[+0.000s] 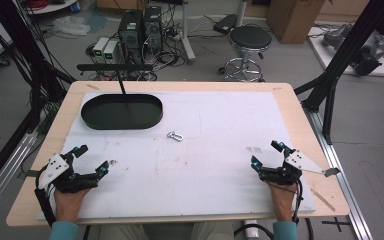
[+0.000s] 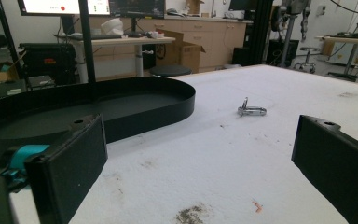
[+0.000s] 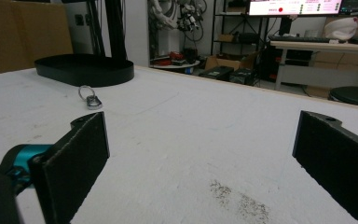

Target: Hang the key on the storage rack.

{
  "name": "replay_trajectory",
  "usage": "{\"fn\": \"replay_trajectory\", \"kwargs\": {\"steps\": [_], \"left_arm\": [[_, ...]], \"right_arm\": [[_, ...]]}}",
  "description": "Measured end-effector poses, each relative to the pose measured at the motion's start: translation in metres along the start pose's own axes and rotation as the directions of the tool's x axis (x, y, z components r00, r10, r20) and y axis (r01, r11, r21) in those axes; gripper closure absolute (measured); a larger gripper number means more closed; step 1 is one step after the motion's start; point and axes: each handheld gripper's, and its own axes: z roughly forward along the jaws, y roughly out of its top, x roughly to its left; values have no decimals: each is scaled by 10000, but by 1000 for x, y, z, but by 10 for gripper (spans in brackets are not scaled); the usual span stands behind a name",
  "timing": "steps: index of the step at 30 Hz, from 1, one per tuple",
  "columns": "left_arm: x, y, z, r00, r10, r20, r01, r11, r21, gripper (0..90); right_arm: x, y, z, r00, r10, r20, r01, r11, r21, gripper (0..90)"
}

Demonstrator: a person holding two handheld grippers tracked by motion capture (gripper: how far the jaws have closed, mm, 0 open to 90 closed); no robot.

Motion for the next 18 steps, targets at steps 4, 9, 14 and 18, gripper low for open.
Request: {"fn": "replay_trajectory", "kwargs": {"steps": [4,9,14,18], "left_arm": [[1,0,0,10000,-87,7,87,10000,13,37],[1,0,0,10000,-53,78,53,10000,-19,37],[0,0,0,10000,-15,82,16,10000,-28,37],[0,0,0,10000,-27,85,27,10000,-34,37]], "right_arm": [[0,0,-1,10000,23,27,-23,10000,-72,30],[0,-1,-1,10000,68,35,-68,9999,-131,30],[0,-1,-2,10000,72,26,-72,9999,-121,30],[0,-1,-2,10000,71,24,-71,9999,-119,30]]}}
